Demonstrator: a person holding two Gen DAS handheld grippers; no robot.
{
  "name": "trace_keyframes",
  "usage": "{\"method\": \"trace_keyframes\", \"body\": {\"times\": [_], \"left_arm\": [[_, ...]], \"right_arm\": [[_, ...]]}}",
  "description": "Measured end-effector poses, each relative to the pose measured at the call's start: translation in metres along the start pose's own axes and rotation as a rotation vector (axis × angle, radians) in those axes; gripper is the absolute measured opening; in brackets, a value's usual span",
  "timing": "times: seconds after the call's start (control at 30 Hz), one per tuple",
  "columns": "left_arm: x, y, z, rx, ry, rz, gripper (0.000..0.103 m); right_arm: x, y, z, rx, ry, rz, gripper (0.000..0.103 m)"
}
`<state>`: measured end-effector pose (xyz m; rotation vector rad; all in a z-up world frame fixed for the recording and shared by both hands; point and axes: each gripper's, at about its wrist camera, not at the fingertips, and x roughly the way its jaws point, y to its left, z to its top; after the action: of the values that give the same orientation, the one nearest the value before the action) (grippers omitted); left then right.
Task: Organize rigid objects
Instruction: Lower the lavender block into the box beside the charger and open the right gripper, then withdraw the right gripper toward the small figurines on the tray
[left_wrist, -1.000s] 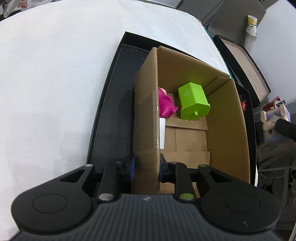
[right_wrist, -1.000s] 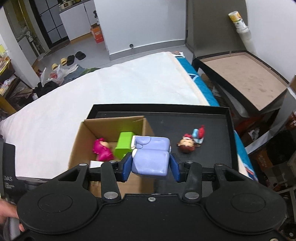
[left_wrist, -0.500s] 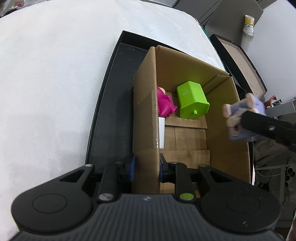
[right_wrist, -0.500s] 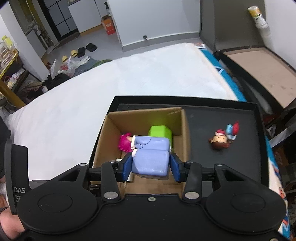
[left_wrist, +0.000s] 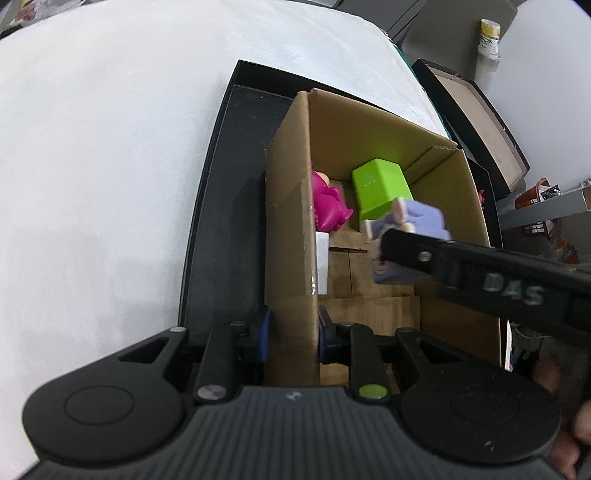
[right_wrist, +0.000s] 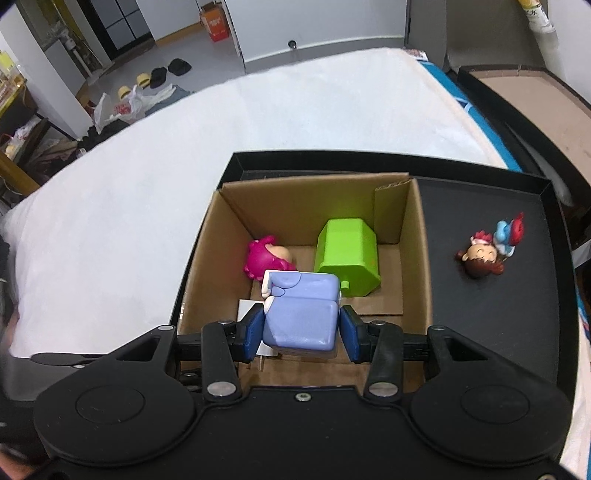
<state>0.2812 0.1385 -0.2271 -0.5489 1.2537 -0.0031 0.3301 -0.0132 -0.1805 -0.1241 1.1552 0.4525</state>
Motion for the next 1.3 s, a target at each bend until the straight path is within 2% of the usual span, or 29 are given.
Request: {"method": "trace_keyframes", "body": {"times": [0.23,0.33,0.8,1.03,1.3], "left_arm": [[0.001,-0.003,0.003,0.004,0.005,0.018,0.023],[0.001,-0.004,0.003,0.008,-0.001,0.025,0.023],[0.001,-0.005,0.001,-0.005,-0.008,0.039,0.023],[0.0,-0.004,0.002,-0.029,-0.008,0.044,0.023],[0.001,-0.007,0.003,-0.047,-0.006,0.06,0.022]], "right_arm": [[0.026,0.009,-0.005,-0.009,0.021,-0.037,0.043],[0.029,0.007,-0.006,0.015,0.03,-0.027,0.043],[-0.027,-0.017,-0.003,0.024,-0.063,0.034,0.044],[-0.049,-0.036,-0.007,0.038,-0.095,0.026,0.044],[-0.064,-0.077,-0.023,0.113,-0.12,0.003,0.044]]}}
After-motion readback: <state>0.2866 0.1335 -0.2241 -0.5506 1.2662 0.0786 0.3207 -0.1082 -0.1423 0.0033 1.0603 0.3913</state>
